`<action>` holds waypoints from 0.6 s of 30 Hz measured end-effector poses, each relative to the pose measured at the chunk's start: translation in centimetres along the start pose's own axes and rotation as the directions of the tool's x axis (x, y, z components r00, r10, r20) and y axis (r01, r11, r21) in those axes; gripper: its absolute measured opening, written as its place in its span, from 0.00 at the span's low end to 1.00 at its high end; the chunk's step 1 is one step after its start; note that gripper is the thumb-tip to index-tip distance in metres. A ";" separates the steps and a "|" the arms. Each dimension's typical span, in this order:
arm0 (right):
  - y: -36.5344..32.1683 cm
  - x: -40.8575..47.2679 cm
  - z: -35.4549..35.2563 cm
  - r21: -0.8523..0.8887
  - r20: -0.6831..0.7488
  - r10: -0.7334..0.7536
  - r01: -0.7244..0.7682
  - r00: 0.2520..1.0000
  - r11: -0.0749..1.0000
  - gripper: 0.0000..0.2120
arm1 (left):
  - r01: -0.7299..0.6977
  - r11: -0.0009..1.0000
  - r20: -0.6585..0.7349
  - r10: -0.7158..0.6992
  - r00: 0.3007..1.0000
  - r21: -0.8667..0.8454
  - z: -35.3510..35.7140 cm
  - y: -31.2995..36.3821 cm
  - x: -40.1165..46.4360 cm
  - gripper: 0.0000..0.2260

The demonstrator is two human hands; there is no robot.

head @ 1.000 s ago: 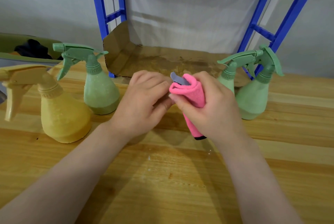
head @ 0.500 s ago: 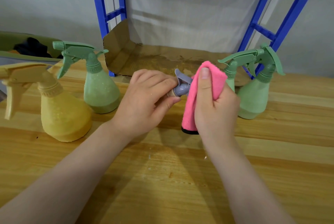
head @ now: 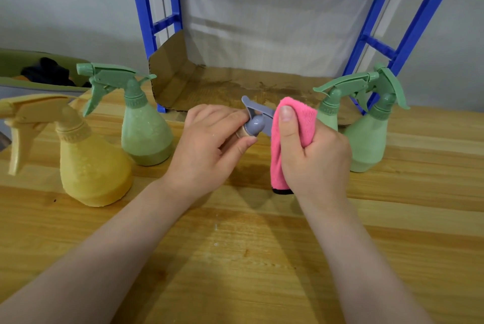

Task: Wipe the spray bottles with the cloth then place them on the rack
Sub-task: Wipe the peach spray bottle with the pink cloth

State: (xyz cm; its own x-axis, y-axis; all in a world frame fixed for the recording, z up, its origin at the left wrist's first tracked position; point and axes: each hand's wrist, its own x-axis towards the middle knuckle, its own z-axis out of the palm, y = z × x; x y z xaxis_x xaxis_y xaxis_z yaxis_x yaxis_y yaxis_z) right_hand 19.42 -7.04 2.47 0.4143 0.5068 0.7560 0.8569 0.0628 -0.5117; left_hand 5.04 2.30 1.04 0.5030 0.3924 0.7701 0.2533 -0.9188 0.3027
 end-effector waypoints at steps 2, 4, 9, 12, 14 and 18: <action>-0.1 0.1 -0.1 -0.028 0.011 -0.019 0.019 1.000 0.999 0.27 | 0.002 1.000 -0.017 -0.002 1.000 0.012 0.0 -0.1 0.0 0.11; -0.2 0.1 -0.1 -0.031 0.009 -0.040 0.041 0.999 0.999 0.27 | 0.007 1.000 -0.035 -0.006 0.999 0.020 0.1 -0.1 -0.1 0.12; -0.6 0.0 0.0 0.165 0.016 0.139 -0.140 0.990 0.976 0.26 | 0.002 0.998 -0.083 0.003 0.997 0.059 0.0 0.5 0.1 0.11; -0.9 0.6 0.0 0.376 0.176 0.411 -0.447 0.895 0.812 0.24 | 0.046 0.994 -0.150 -0.030 0.988 0.101 0.0 0.8 0.1 0.13; -1.0 1.1 -0.1 0.363 0.335 0.493 -0.593 0.803 0.719 0.26 | 0.086 0.984 -0.188 -0.057 0.981 0.153 0.1 0.9 -0.1 0.12; -1.8 1.4 -1.0 0.454 0.539 0.515 -0.745 0.666 0.489 0.24 | 0.077 0.968 -0.196 -0.029 0.980 0.237 0.3 1.2 -0.2 0.13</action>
State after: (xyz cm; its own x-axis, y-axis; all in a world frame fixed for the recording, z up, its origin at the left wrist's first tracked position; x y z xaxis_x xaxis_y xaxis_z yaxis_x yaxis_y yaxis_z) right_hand 18.78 -7.32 4.87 0.5523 0.8334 0.0202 -0.0289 0.0434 -0.9986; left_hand 5.52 1.09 1.09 0.3235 0.4032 0.8560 0.4801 -0.8495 0.2187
